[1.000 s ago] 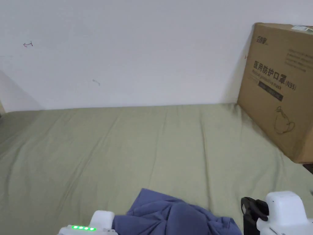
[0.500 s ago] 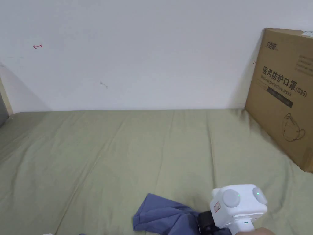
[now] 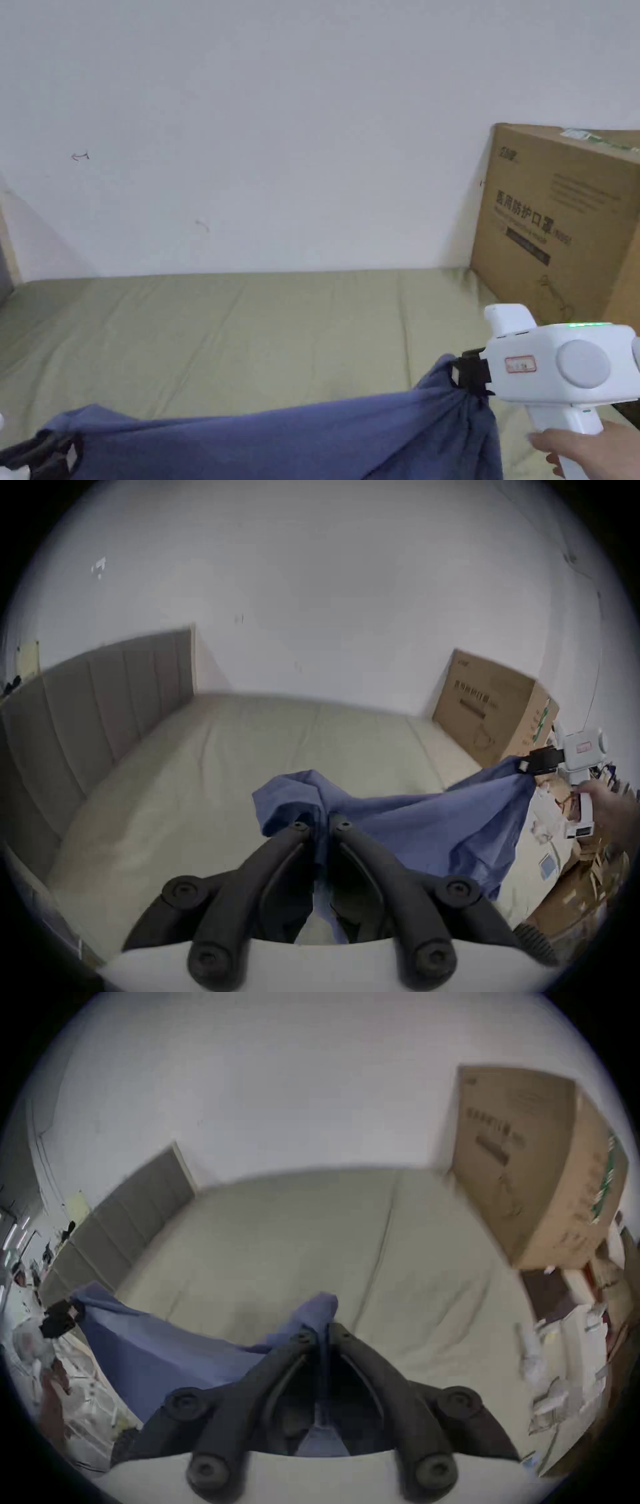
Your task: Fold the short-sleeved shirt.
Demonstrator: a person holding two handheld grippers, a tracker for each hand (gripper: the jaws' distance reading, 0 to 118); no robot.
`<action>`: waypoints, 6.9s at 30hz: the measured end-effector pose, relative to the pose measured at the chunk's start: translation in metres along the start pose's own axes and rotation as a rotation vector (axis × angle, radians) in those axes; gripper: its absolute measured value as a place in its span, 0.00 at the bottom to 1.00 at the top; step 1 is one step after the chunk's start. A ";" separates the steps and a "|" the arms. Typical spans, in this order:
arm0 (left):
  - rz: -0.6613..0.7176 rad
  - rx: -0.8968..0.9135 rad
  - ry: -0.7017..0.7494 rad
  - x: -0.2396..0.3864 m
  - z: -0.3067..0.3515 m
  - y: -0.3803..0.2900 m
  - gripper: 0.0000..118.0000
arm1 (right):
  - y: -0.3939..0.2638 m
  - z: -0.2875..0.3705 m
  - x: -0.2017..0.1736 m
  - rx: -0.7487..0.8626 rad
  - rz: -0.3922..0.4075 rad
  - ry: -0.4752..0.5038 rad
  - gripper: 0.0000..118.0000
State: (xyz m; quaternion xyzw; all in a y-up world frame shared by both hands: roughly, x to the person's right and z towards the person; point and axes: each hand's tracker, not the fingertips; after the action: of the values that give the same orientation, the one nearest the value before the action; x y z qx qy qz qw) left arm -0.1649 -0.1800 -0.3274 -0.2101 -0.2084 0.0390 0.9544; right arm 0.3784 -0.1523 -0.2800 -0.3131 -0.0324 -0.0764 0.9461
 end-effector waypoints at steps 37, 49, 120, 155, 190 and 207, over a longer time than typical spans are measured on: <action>0.162 0.167 0.226 0.030 -0.174 0.092 0.05 | 0.102 -0.093 -0.042 0.296 0.106 -0.290 0.03; 0.163 -0.640 0.106 -0.001 -0.087 -0.143 0.05 | -0.220 -0.045 0.004 -0.361 0.004 -0.096 0.03; -0.161 -0.540 0.031 -0.051 -0.245 -0.060 0.00 | -0.088 -0.120 0.069 -0.094 -0.194 -0.076 0.00; -0.128 -0.121 -0.043 -0.014 -0.061 0.081 0.00 | 0.014 0.051 0.082 0.163 -0.271 -0.091 0.00; -0.058 0.265 0.110 0.003 -0.172 0.365 0.00 | 0.360 0.046 0.014 0.626 0.012 -0.326 0.00; 0.045 -0.411 0.045 -0.012 -0.256 -0.008 0.00 | -0.032 -0.142 0.094 -0.091 -0.263 -0.266 0.00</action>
State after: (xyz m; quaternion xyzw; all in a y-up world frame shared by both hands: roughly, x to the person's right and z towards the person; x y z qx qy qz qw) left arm -0.0702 -0.2876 -0.5395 -0.4059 -0.1859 0.0122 0.8947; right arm 0.4678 -0.2739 -0.3651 -0.3560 -0.1944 -0.1589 0.9001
